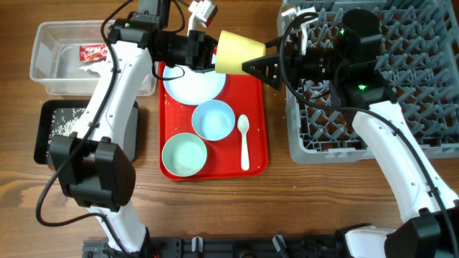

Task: Sort waste into correct bins and load items into the dishwasher rack
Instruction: 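Lift the yellow cup with the left gripper and hand it to the right gripper, then place the yellow cup into the dish rack with the right gripper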

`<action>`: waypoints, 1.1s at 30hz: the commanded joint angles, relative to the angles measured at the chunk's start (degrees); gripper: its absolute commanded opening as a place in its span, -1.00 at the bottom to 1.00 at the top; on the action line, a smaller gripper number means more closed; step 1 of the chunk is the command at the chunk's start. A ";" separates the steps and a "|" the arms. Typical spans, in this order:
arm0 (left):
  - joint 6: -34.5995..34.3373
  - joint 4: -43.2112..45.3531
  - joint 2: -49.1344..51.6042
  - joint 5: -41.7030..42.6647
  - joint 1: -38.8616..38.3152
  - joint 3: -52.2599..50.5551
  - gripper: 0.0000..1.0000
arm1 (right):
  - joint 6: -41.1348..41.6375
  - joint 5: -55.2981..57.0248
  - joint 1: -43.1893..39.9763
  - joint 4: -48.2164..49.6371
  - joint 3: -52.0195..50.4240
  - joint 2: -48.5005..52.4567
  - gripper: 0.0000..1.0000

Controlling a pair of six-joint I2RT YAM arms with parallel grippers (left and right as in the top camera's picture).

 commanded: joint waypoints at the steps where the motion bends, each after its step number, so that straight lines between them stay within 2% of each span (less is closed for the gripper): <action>1: 0.48 -0.02 0.33 -0.22 -0.04 0.22 -0.49 | -0.63 -1.20 0.26 0.66 0.81 0.37 -0.04; 3: 0.44 -0.04 0.33 -1.81 -0.04 0.22 0.19 | -0.61 -1.20 0.00 1.44 0.81 0.37 -0.04; 4: 0.42 -0.04 0.33 -3.28 -0.04 0.22 0.39 | -0.59 -1.22 -0.68 1.40 0.81 0.37 -0.05; 6: 0.26 -0.04 0.33 -6.78 0.63 0.22 0.50 | -0.66 -1.20 -3.17 -0.57 0.81 0.37 -0.05; 10: 0.28 -0.02 0.33 -8.85 4.76 0.22 0.67 | -2.43 -0.13 -9.31 -6.82 0.81 0.37 -0.05; 13: 0.26 -0.15 0.33 -14.10 9.81 0.22 0.68 | -6.19 8.33 -13.49 -18.32 0.81 0.17 -0.05; 14: 0.26 -0.44 0.33 -17.11 10.73 0.22 0.68 | -7.45 13.22 -14.16 -23.63 1.11 -0.22 -0.05; 17: 0.26 -3.39 0.33 -34.07 11.23 0.22 0.79 | -11.41 30.53 -14.29 -43.06 6.23 -2.38 -0.05; 20: 0.24 -6.21 0.33 -49.33 8.68 0.22 0.76 | -10.80 56.81 -14.27 -69.44 17.79 -3.85 -0.01; 23: 0.24 -6.75 0.33 -57.61 6.12 0.22 0.78 | -6.36 68.43 -14.27 -80.81 19.54 -3.69 0.00; 26: 0.24 -6.71 0.33 -61.90 4.04 0.22 0.85 | -2.60 75.65 -14.29 -85.26 18.78 -2.03 0.02; 29: 0.24 -6.71 0.33 -65.02 2.91 0.22 0.91 | -1.60 75.78 -14.27 -85.61 16.11 1.20 0.03; 33: 0.26 -6.71 0.33 -65.22 2.78 0.22 0.95 | -1.55 74.84 -14.16 -84.46 11.69 5.79 0.08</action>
